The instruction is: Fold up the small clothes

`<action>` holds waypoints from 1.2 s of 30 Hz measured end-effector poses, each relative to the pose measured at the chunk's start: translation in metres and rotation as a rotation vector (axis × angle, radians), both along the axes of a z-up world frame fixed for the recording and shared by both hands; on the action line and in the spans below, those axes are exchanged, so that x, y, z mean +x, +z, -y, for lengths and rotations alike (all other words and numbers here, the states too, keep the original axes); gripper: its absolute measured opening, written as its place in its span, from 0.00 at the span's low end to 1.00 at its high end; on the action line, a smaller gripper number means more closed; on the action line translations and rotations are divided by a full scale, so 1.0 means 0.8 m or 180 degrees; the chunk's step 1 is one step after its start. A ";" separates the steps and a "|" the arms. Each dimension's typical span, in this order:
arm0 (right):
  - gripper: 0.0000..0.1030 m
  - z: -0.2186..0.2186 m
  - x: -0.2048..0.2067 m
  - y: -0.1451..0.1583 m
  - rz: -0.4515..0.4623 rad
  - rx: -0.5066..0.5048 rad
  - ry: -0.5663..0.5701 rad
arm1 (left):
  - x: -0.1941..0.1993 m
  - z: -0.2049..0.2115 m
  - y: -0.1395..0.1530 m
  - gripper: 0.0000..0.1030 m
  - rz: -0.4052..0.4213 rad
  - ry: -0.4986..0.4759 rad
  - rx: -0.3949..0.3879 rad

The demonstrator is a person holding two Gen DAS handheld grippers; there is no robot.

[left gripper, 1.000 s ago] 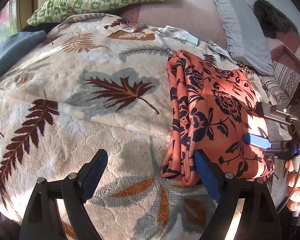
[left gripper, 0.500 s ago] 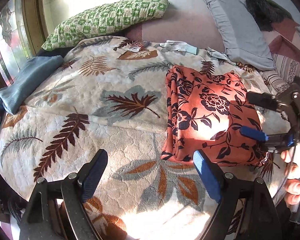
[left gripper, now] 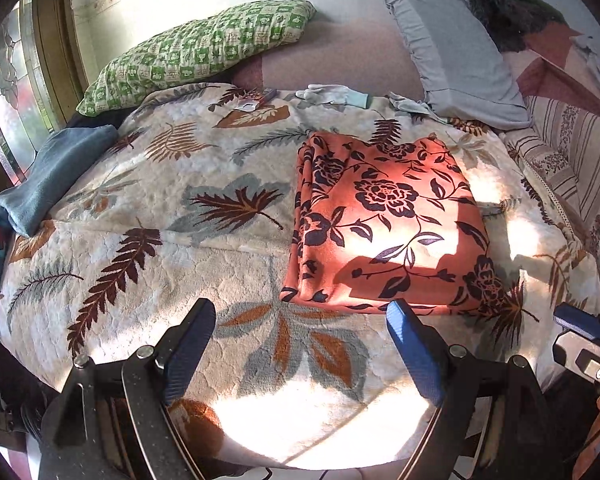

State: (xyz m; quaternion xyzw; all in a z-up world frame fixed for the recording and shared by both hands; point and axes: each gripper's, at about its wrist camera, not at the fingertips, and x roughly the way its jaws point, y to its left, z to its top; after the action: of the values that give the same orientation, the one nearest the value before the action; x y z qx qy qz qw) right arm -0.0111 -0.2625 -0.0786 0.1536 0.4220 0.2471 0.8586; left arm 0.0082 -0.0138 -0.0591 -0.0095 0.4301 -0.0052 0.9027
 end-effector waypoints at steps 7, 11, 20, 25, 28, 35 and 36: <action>0.83 0.004 -0.026 0.026 0.0153 -0.0936 -0.0371 | -0.007 0.028 0.017 0.91 -0.0074 -0.0094 -0.0138; 0.83 -0.002 -0.025 0.020 0.0055 -0.1237 -0.0472 | -0.008 0.031 0.018 0.91 -0.0105 -0.0056 -0.0137; 0.83 -0.012 -0.020 0.028 0.0031 -0.1494 -0.0788 | -0.013 0.020 0.031 0.97 0.0049 0.0104 0.0030; 0.83 -0.013 -0.013 0.040 0.0027 -0.1468 -0.0962 | -0.014 0.017 0.031 0.97 0.0041 0.0124 0.0020; 0.83 -0.022 -0.013 0.047 0.0077 -0.1479 -0.0924 | -0.013 0.017 0.030 0.98 0.0014 0.0097 0.0029; 0.83 -0.033 -0.013 0.053 0.0132 -0.1505 -0.0876 | -0.011 0.026 0.040 1.00 0.0089 0.0024 0.0139; 0.83 -0.032 -0.013 0.054 0.0140 -0.1510 -0.0884 | -0.010 0.028 0.040 1.00 0.0088 -0.0008 0.0119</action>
State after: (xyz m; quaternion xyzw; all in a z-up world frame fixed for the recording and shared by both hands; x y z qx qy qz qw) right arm -0.0213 -0.2365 -0.0352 -0.0008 0.4243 0.0246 0.9052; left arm 0.0004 -0.0360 -0.0268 0.0079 0.4175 0.0016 0.9086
